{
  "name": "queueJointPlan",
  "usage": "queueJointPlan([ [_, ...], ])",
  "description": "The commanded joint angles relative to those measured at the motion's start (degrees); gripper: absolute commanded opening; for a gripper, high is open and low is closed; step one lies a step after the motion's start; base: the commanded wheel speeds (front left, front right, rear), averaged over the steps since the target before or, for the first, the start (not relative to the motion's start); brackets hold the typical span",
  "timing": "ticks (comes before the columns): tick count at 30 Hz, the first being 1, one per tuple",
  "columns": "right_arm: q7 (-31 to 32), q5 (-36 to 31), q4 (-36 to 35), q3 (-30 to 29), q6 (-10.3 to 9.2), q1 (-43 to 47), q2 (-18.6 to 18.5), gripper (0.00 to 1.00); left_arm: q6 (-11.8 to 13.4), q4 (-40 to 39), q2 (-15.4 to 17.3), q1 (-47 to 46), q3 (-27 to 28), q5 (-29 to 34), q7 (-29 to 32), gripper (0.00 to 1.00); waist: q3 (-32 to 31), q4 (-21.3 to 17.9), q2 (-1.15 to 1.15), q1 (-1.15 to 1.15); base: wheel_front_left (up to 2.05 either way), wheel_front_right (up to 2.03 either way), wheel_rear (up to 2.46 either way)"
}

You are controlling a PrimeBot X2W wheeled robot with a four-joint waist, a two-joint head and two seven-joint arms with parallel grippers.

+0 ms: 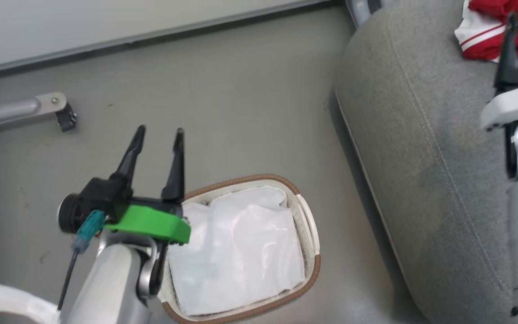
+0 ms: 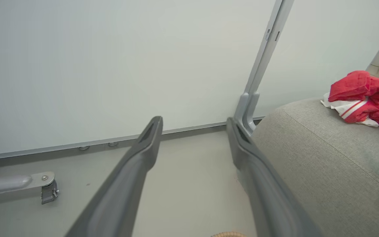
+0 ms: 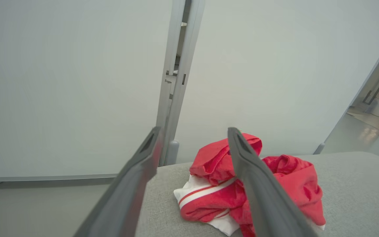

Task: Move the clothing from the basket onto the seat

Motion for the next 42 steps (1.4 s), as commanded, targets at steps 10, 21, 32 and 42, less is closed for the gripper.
queueJointPlan([
  [10,-0.2,5.2,-8.9,6.0,-0.08,17.7,5.8,1.0,-1.0,-1.7,-1.5,10.3,9.7,1.7,0.0,1.0,-7.9,2.7,0.0,0.0,0.0,0.0,0.0],
  [21,-0.2,13.2,-11.3,13.1,-0.08,31.8,5.9,1.0,-1.9,-1.2,-2.5,20.0,12.6,1.0,0.0,1.0,-14.1,3.8,0.0,0.0,0.0,0.0,0.0],
  [32,-0.2,13.4,-12.1,14.5,-0.08,34.5,5.9,1.0,-1.2,-0.7,-2.5,21.1,9.3,0.0,0.0,1.0,-15.6,4.8,0.0,0.0,0.0,0.0,0.0],
  [42,-0.2,14.0,-11.3,14.9,-0.08,35.6,5.9,1.0,-1.1,-1.3,-2.5,21.7,9.2,0.7,0.0,1.0,-16.3,5.3,0.0,0.0,0.0,0.0,0.0],
])
